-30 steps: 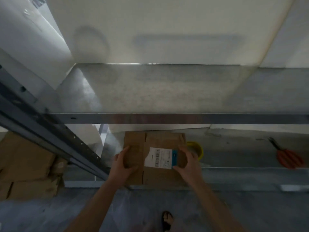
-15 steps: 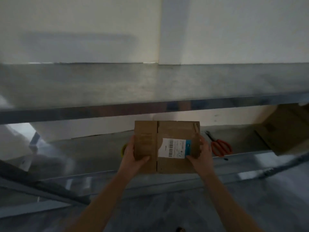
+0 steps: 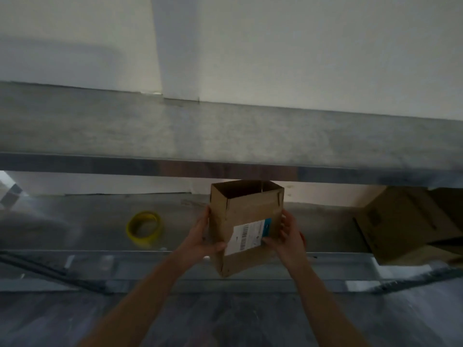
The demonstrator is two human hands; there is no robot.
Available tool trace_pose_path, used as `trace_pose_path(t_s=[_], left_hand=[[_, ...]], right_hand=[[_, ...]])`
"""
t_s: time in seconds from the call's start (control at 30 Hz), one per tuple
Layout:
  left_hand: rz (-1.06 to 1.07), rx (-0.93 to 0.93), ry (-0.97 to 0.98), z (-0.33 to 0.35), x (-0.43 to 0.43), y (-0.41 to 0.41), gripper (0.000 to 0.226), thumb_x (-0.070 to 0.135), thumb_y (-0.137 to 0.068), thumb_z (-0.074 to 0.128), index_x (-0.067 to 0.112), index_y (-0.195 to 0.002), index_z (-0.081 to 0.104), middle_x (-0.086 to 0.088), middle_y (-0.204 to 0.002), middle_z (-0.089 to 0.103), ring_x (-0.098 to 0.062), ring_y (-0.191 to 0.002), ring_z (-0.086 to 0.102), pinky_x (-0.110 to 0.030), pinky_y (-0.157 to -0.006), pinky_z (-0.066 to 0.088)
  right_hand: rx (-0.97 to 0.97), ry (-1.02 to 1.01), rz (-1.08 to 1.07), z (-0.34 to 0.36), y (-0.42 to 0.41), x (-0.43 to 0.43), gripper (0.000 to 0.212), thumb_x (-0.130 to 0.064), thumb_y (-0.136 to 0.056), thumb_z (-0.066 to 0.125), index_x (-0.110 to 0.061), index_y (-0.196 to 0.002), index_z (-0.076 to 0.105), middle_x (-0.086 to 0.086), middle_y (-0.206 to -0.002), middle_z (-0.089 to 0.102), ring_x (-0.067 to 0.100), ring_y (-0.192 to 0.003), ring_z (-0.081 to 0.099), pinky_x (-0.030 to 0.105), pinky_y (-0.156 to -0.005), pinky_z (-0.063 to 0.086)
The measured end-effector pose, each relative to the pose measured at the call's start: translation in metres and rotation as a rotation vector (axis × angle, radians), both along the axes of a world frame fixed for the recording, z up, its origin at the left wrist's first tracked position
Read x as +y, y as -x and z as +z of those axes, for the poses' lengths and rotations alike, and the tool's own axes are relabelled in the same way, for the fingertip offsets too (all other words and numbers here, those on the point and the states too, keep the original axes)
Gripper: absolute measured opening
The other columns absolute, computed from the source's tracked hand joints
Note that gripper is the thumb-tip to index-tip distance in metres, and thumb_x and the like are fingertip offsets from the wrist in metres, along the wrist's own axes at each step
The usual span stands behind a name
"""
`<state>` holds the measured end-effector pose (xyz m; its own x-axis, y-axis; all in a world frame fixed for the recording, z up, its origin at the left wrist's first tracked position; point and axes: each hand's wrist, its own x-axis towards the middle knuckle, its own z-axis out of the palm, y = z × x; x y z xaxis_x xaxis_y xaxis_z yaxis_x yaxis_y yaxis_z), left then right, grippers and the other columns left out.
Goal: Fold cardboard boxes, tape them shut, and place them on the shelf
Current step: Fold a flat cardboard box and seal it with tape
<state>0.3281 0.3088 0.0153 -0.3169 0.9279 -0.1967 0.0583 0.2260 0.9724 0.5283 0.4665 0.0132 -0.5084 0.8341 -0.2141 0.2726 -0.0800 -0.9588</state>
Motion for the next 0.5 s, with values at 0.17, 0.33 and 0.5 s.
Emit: trace_pose_path(t_s=[0.17, 0.33, 0.5], left_hand=[[0.072, 0.066, -0.024, -0.001, -0.005, -0.003, 0.102, 0.010, -0.077, 0.075, 0.048, -0.149, 0.012, 0.002, -0.147, 0.034, -0.017, -0.136, 0.038, -0.048, -0.098, 0.049], [0.327, 0.311, -0.037, 0.002, -0.014, 0.000, 0.098, 0.010, -0.080, 0.075, 0.057, -0.141, 0.013, 0.016, -0.139, 0.037, -0.003, -0.128, 0.043, -0.033, -0.100, 0.049], [0.339, 0.339, -0.119, -0.002, -0.023, -0.001, 0.066, 0.012, -0.085, 0.070, 0.042, -0.135, 0.040, 0.021, -0.149, 0.029, 0.006, -0.130, 0.039, -0.031, -0.097, 0.051]], right_hand=[[0.083, -0.001, 0.015, -0.003, 0.007, -0.015, 0.070, -0.013, -0.073, 0.085, -0.046, -0.121, 0.047, -0.008, -0.130, 0.057, 0.018, -0.125, 0.054, 0.047, -0.100, 0.051], [0.159, 0.036, 0.044, -0.008, 0.005, -0.024, 0.091, -0.058, -0.062, 0.085, -0.053, -0.138, 0.036, -0.002, -0.140, 0.052, 0.024, -0.130, 0.052, 0.054, -0.097, 0.051], [0.057, -0.141, 0.171, 0.000, 0.016, -0.032, 0.073, -0.061, -0.080, 0.068, -0.050, -0.144, 0.034, -0.009, -0.142, 0.051, 0.014, -0.134, 0.048, 0.044, -0.104, 0.048]])
